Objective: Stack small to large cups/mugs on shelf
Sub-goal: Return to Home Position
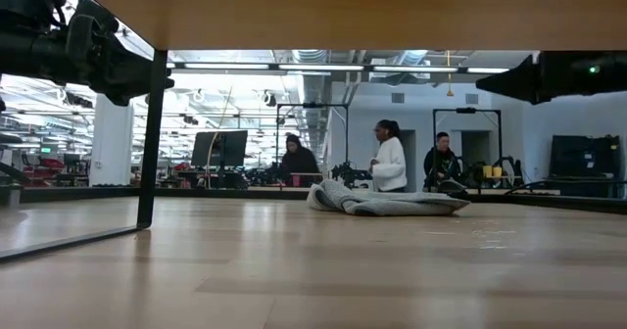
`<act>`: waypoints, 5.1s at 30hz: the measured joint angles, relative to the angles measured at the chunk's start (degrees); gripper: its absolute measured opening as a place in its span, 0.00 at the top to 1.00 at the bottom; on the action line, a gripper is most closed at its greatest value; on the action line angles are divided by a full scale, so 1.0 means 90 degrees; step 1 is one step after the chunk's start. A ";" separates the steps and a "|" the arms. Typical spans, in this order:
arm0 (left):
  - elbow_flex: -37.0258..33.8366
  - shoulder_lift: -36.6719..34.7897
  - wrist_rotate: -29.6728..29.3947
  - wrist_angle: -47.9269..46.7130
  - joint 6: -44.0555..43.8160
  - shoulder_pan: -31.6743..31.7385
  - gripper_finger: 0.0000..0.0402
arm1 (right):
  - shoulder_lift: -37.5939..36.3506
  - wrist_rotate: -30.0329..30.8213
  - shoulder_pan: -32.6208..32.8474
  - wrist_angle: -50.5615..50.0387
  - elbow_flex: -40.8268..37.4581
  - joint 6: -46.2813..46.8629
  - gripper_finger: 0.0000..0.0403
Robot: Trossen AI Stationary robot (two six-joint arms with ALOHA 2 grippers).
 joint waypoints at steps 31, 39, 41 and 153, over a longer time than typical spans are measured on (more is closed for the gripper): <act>-0.0005 0.0194 -0.0011 -0.0002 -0.0066 -0.0002 0.51 | 0.1039 0.0664 -0.0017 -0.0211 -0.0029 0.1333 0.81; -0.0008 0.0211 -0.0017 0.0016 -0.0118 -0.0002 0.51 | 0.1036 0.0663 -0.0017 -0.0213 -0.0026 0.1333 0.81; -0.0012 0.0211 -0.0018 0.0027 -0.0175 -0.0002 0.51 | 0.1036 0.0662 -0.0017 -0.0213 -0.0027 0.1333 0.81; -0.0010 0.0209 -0.0023 0.0042 -0.0189 -0.0002 0.51 | 0.1036 0.0662 -0.0015 -0.0215 -0.0029 0.1332 0.81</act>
